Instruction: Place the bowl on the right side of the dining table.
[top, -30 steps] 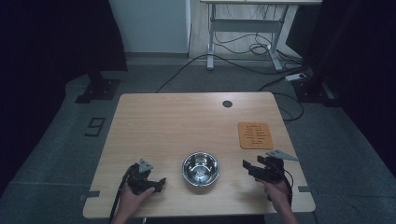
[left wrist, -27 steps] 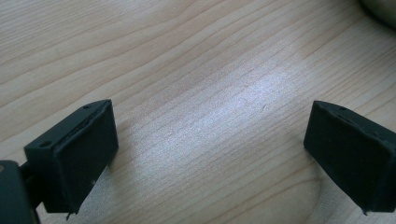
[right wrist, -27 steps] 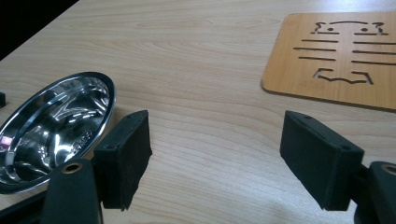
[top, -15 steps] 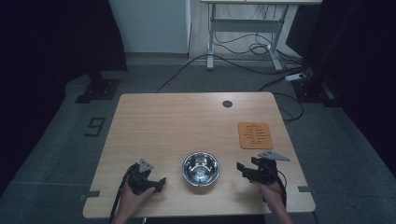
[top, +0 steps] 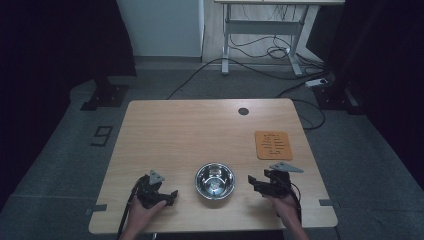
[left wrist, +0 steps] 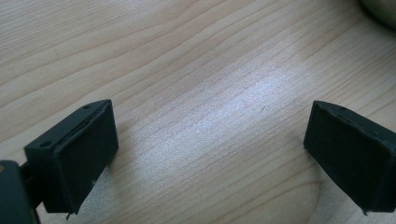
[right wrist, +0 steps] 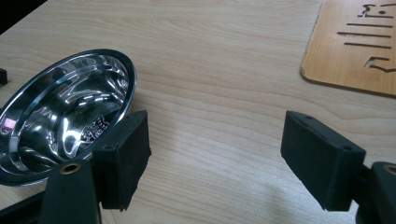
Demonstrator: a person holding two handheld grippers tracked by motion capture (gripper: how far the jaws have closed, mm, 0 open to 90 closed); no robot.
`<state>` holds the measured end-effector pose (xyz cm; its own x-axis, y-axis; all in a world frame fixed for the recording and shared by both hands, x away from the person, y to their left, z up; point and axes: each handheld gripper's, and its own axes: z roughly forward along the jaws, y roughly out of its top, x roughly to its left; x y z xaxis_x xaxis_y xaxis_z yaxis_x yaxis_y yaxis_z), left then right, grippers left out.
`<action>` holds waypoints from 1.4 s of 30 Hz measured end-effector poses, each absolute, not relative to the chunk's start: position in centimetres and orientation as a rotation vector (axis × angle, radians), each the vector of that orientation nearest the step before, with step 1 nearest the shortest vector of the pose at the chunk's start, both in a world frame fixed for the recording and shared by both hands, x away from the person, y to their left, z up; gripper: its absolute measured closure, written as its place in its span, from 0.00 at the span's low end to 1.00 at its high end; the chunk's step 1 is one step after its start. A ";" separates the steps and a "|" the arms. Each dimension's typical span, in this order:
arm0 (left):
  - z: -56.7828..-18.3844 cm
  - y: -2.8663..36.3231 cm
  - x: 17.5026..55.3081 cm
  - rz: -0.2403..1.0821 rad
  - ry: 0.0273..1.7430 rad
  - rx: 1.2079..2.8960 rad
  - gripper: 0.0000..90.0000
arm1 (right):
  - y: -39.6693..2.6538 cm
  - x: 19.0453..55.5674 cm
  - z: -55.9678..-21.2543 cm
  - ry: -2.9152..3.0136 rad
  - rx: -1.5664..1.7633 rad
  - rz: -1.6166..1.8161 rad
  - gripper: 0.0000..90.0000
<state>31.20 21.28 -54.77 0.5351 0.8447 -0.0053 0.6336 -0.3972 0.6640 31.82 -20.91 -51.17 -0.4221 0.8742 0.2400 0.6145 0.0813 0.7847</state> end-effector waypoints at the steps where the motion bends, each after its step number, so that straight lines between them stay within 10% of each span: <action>1: -54.8 21.3 31.2 0.446 1.191 2.159 0.03 | -20.7 31.8 -51.2 2.079 1.486 1.261 0.26; 42: -54.8 21.3 31.0 0.447 1.187 2.156 0.04 | -17.2 33.3 -50.9 2.147 1.473 1.301 0.37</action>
